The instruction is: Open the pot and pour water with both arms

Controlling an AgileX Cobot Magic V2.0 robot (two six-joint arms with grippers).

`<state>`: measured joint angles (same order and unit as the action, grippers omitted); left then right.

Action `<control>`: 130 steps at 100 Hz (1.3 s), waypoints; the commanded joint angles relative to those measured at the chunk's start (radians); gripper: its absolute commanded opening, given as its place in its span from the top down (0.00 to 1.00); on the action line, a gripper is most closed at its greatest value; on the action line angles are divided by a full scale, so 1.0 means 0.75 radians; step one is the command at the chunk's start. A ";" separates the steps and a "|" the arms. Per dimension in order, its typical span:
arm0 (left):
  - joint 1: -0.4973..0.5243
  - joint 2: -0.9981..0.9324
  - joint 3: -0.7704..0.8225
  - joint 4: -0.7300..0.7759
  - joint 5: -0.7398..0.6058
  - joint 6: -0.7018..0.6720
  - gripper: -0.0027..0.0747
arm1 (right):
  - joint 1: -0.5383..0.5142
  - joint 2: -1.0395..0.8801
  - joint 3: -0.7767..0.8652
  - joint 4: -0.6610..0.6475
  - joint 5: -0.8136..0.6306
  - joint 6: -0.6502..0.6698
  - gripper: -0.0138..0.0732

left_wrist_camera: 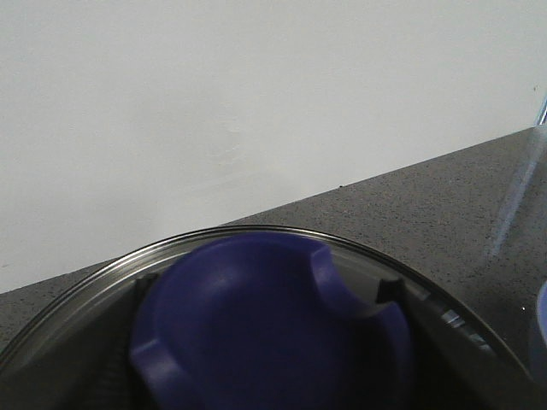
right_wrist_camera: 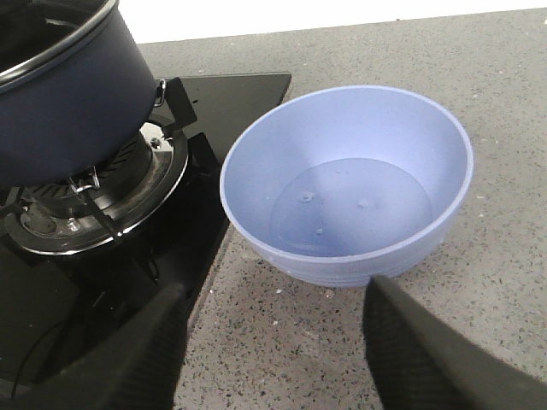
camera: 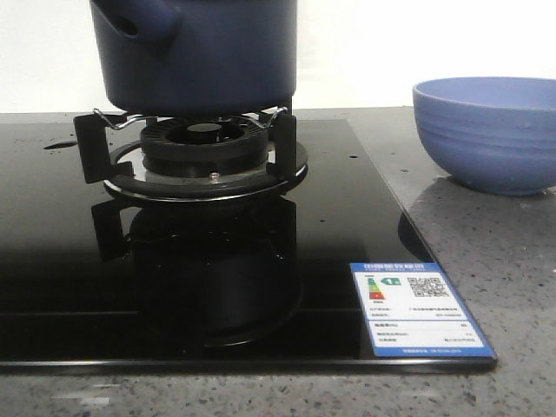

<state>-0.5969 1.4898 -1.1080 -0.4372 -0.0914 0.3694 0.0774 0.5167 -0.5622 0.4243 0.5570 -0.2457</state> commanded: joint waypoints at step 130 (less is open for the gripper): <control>0.732 -0.579 -0.052 0.040 0.320 -0.003 0.53 | -0.003 0.592 -0.398 -0.073 -0.044 -0.051 0.37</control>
<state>-0.0954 1.0977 -1.1080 -0.4010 0.2078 0.3694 0.0774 0.8810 -0.7691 0.3864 0.5632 -0.2711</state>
